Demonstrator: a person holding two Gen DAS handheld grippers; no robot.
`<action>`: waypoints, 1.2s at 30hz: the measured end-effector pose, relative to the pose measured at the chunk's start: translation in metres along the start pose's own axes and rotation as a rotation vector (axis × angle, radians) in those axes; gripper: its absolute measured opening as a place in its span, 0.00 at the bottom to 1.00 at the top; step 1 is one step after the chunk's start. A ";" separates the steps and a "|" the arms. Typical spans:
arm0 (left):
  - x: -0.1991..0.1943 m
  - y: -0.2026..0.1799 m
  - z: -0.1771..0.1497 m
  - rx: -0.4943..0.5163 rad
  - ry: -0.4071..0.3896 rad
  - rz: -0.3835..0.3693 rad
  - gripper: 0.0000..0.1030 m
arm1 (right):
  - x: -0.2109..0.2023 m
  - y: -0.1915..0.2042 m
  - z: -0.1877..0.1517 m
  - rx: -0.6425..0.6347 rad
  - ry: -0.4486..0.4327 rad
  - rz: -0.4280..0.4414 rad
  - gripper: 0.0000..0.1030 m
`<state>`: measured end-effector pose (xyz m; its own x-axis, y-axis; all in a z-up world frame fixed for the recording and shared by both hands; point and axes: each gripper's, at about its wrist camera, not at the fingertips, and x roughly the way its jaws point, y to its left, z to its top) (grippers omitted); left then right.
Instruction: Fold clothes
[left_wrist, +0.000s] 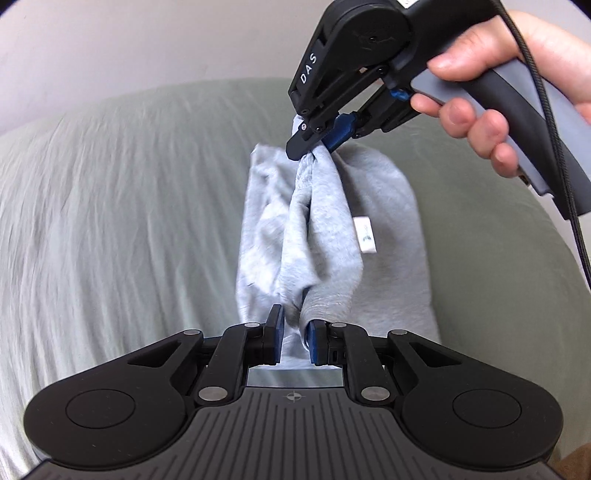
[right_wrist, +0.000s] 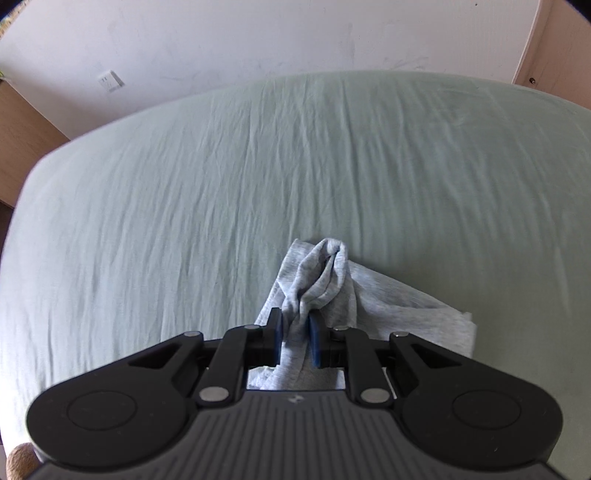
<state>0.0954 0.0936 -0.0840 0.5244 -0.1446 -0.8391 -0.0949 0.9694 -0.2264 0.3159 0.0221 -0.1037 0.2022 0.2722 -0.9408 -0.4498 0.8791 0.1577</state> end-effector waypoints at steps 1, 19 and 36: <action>0.003 0.002 0.000 -0.004 0.004 -0.003 0.12 | 0.007 0.003 0.002 0.001 0.008 -0.005 0.16; 0.002 0.040 0.021 -0.095 -0.061 0.103 0.43 | -0.031 0.003 -0.006 0.030 -0.085 0.091 0.37; 0.021 0.032 0.020 -0.050 -0.001 0.157 0.46 | -0.004 -0.015 0.029 0.133 -0.084 0.037 0.36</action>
<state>0.1206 0.1255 -0.0992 0.5003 0.0081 -0.8658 -0.2176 0.9690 -0.1167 0.3471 0.0189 -0.0940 0.2618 0.3320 -0.9062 -0.3398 0.9105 0.2355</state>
